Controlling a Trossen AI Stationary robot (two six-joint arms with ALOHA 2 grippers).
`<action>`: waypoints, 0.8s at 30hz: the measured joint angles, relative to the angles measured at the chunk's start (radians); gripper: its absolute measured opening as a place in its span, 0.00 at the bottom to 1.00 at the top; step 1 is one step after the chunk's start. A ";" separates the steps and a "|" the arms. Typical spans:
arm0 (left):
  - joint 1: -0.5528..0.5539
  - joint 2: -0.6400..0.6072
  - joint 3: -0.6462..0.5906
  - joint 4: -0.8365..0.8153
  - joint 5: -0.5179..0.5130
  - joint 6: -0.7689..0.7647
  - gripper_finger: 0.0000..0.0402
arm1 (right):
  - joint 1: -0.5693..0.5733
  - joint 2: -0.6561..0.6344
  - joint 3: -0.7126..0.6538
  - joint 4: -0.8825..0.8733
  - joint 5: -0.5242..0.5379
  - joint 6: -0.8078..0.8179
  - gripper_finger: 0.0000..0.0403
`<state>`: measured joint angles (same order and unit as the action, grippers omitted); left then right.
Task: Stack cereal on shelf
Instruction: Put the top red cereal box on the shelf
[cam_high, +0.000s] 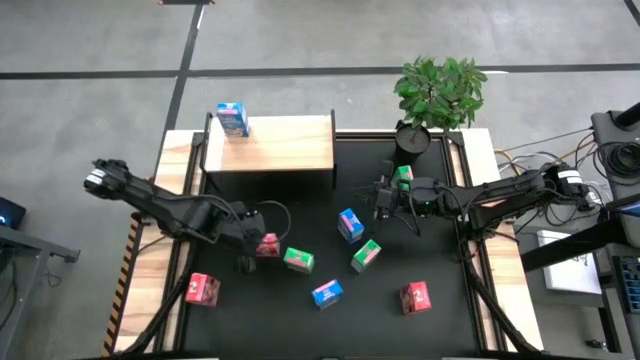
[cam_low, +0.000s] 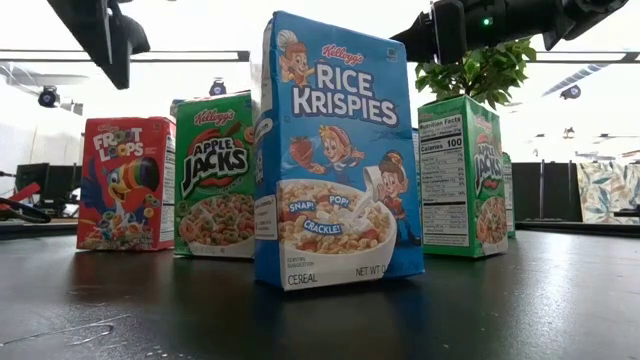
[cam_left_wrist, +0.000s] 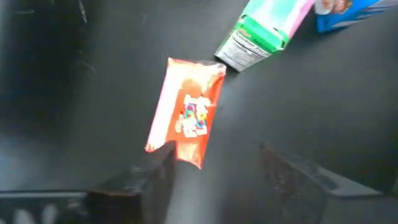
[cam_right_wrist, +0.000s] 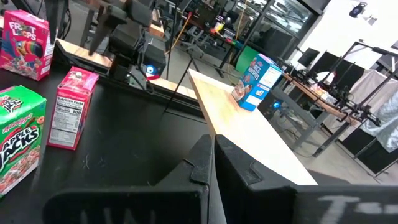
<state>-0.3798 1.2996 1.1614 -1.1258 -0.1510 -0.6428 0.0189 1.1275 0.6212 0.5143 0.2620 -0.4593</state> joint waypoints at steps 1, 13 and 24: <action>0.000 0.011 0.000 0.001 -0.009 0.016 0.60 | 0.000 0.000 0.000 0.000 0.000 0.000 0.02; 0.002 0.110 -0.003 0.006 -0.146 0.109 0.73 | 0.000 0.000 0.000 0.000 0.000 -0.006 0.02; 0.002 0.163 -0.019 0.020 -0.146 0.115 0.68 | 0.000 0.000 0.000 0.000 0.000 -0.011 0.02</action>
<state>-0.3779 1.4623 1.1424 -1.1056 -0.2970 -0.5282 0.0193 1.1275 0.6209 0.5140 0.2619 -0.4699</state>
